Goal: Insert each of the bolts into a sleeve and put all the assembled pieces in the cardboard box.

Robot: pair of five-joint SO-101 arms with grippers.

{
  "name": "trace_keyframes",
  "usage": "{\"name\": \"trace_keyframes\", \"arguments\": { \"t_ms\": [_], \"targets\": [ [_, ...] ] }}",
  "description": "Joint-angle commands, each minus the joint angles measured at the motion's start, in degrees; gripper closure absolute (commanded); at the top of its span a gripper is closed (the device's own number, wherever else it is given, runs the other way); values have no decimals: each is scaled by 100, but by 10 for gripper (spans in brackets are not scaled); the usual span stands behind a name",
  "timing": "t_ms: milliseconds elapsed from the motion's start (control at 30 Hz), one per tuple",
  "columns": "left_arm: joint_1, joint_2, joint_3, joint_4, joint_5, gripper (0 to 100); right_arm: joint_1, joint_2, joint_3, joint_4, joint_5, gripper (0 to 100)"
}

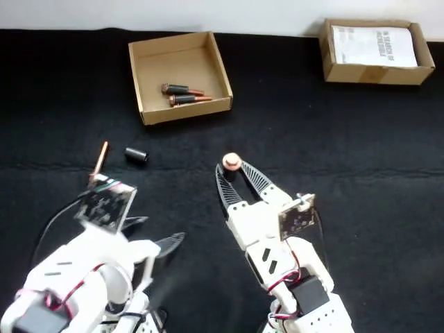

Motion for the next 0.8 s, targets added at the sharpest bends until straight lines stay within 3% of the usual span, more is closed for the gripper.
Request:
{"name": "trace_keyframes", "arguments": {
  "t_ms": [0,100,233,433,633,767],
  "targets": [
    [-892,-787,488,-334,-343,761,-13,-22,-233,312,237,991],
    [-1631,-1376,1077,-905,-624,830,-13,-22,-576,488,378,991],
    [-2334,-1226,1464,-1644,-695,993,207,-13,-1007,541,527,991],
    [-2475,-1253,2554,-2752,-695,970,629,1033,-2018,505,774,991],
    [-2475,-1253,3943,-4053,-677,970,884,3486,-3934,470,774,991],
    [-2633,-1253,4778,-5020,-677,970,1033,5270,-5279,-84,774,991]
  ]
}}
